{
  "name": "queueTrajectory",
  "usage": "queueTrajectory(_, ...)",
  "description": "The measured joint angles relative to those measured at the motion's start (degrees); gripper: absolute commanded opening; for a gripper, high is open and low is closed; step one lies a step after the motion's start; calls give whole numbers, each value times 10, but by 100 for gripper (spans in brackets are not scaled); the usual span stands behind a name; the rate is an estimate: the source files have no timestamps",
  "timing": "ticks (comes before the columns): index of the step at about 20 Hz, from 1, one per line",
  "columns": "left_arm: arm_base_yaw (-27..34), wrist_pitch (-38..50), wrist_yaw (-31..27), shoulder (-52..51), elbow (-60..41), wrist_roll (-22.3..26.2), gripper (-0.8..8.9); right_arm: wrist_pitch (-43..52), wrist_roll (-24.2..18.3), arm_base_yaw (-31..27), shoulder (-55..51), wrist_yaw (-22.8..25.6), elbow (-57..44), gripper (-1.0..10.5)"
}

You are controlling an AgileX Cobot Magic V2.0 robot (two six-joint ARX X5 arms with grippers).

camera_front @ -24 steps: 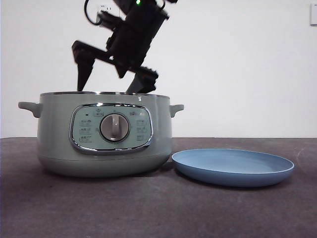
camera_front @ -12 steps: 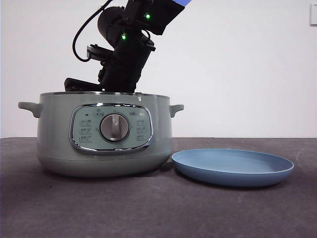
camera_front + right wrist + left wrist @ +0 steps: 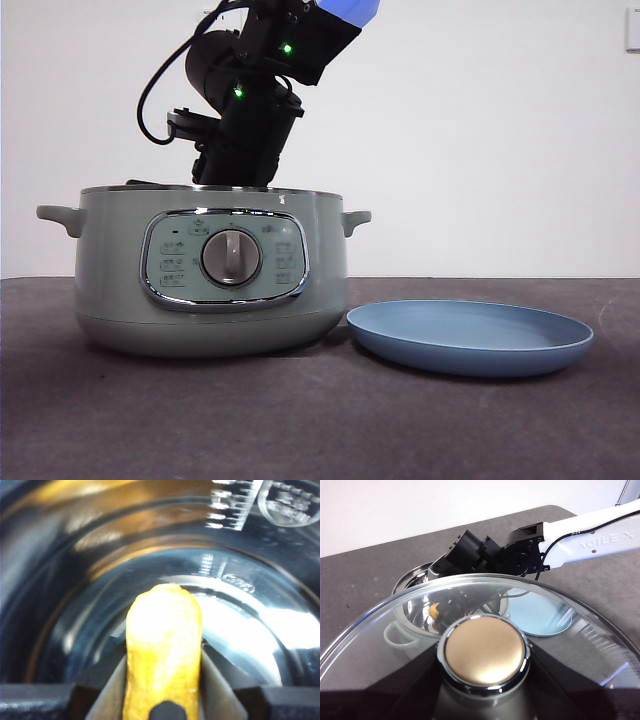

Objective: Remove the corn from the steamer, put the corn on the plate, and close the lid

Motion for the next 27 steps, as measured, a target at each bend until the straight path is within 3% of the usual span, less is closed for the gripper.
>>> queueTrajectory(4, 0, 0, 0, 0, 0, 0, -8, -2, -7, -5, -135, 0, -1, -12)
queueTrajectory(7, 0, 0, 0, 0, 0, 0, -8, -97, -24, -30, -245, 3, 2, -13)
queueTrajectory(9, 0, 0, 0, 0, 0, 0, -8, -165, -43, -66, -292, 29, 2, -13)
queueTrajectory(14, 0, 0, 0, 0, 0, 0, -8, -256, -69, -167, -341, 10, -22, -13)
queueTrajectory(16, 0, -1, 0, 0, 0, 0, -8, -228, -73, -198, -354, -36, -90, -13)
queueTrajectory(22, 0, -4, 0, 0, 0, 0, -8, -58, -71, -238, -387, -66, -352, -12)
queueTrajectory(27, 0, -4, 0, 0, 0, 0, -8, 128, -45, -242, -384, -90, -505, -12)
